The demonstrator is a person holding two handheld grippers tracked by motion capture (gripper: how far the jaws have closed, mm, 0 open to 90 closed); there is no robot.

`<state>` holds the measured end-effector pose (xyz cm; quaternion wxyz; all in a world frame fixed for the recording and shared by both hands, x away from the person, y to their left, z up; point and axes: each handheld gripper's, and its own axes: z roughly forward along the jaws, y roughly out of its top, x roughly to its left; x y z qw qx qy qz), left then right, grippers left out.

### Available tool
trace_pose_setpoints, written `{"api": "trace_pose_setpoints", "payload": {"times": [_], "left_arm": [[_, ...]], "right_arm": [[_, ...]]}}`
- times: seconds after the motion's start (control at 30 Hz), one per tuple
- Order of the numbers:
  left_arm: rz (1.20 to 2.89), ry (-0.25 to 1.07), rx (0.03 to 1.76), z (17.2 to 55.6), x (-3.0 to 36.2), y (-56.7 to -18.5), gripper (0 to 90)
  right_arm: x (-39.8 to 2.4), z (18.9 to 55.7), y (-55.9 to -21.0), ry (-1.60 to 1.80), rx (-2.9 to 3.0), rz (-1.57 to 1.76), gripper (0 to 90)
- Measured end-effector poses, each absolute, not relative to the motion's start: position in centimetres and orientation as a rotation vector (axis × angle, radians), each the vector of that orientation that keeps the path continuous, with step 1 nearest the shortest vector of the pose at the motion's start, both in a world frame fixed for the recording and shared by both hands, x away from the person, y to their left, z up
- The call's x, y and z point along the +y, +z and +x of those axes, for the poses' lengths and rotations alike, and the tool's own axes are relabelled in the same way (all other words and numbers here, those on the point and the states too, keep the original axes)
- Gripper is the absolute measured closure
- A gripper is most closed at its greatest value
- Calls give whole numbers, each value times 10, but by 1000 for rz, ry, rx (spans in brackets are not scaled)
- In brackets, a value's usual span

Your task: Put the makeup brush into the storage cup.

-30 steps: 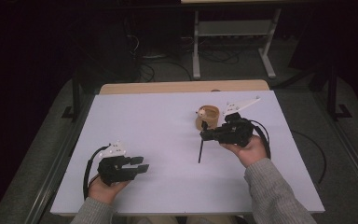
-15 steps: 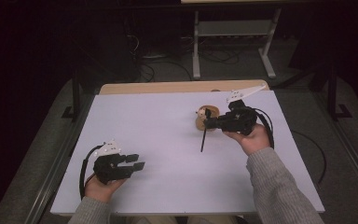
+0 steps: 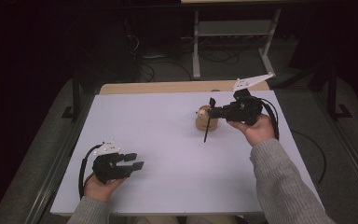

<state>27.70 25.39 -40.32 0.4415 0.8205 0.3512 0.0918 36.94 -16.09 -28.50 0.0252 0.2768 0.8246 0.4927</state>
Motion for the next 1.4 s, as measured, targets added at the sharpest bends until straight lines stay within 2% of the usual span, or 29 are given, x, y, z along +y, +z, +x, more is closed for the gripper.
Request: {"api": "trace_pose_setpoints", "payload": {"times": [0.87, 1.4], "left_arm": [[2046, 235, 876, 280, 256, -405, 489], [2029, 239, 882, 280, 258, -404, 488]], "right_arm": [[-172, 391, -261, 1503, 2482, 893, 847], [-176, 420, -250, 1458, 2410, 959, 847]]}}
